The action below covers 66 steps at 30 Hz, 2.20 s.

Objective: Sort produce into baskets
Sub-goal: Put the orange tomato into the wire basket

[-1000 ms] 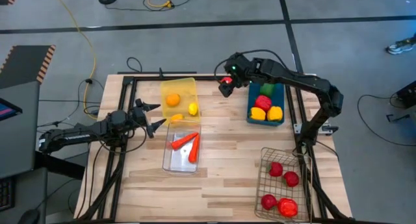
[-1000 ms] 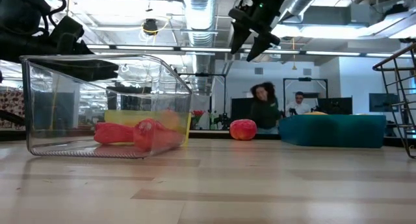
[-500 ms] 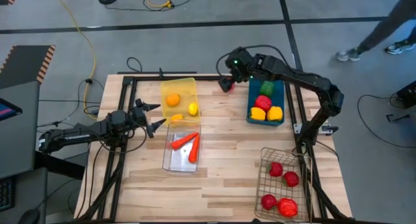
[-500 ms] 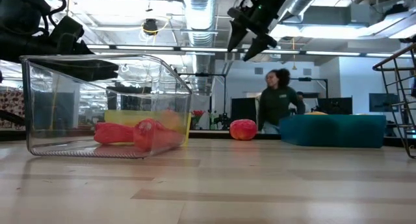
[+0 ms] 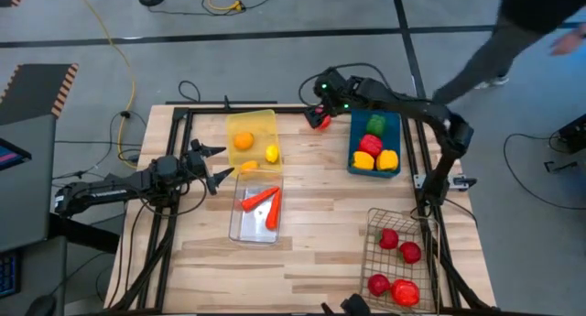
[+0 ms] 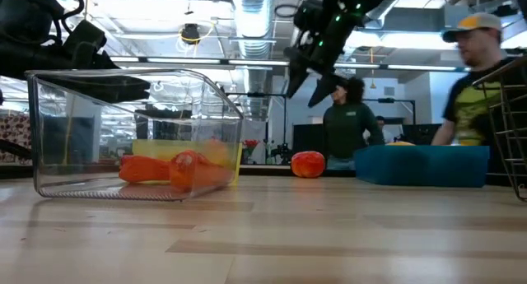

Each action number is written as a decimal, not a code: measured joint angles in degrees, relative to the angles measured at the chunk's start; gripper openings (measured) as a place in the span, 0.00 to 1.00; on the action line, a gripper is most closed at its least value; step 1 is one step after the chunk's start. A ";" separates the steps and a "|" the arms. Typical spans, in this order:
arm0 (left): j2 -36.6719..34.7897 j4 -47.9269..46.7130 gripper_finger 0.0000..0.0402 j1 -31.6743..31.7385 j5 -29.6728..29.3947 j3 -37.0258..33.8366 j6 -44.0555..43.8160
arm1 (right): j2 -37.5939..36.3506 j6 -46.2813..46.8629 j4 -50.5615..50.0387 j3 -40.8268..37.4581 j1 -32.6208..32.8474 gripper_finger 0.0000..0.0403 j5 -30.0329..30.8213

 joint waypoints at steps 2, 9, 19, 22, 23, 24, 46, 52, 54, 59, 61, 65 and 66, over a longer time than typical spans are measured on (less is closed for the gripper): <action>0.00 -0.01 0.89 0.00 0.08 0.00 0.00 | 1.80 -0.03 0.67 0.00 0.00 0.98 -0.22; 0.00 -0.04 0.89 0.00 0.07 0.00 0.00 | 8.67 -0.84 0.85 0.04 -2.73 0.99 -3.19; -0.02 -0.01 0.89 0.00 0.04 0.00 0.00 | 11.95 -2.20 2.87 0.05 -5.19 0.99 -7.72; -0.02 -0.01 0.89 0.00 0.04 0.00 0.00 | 11.83 -2.33 3.95 0.11 -5.37 0.99 -7.09; 0.00 -0.01 0.89 0.00 0.04 0.00 0.00 | 11.81 -1.72 4.68 0.11 -5.41 0.99 -6.24; -0.01 -0.01 0.89 0.00 0.04 0.00 0.00 | 11.73 -0.58 5.68 0.11 -5.41 0.99 -5.81; 0.00 -0.01 0.89 0.00 0.02 0.00 0.00 | 11.33 11.65 8.81 0.13 -1.08 0.99 9.18; -0.02 -0.01 0.89 0.00 0.02 0.00 0.00 | 11.33 16.77 5.72 0.13 1.42 0.99 17.00; 0.00 -0.03 0.89 0.00 0.02 0.00 0.00 | 11.33 18.01 4.71 0.13 1.63 0.99 17.73; -0.01 -0.01 0.89 0.00 0.02 0.00 0.00 | 11.33 20.04 3.62 0.13 1.57 0.99 17.96; -0.02 -0.01 0.89 0.00 0.03 0.00 0.00 | 11.33 20.78 3.67 0.13 1.26 0.99 18.03; -0.01 -0.01 0.89 0.00 0.02 0.00 0.00 | 11.89 23.71 3.49 0.20 0.97 0.99 18.09; -0.02 -0.01 0.89 0.00 0.04 0.00 0.00 | 12.06 24.36 3.10 0.20 0.77 0.99 18.09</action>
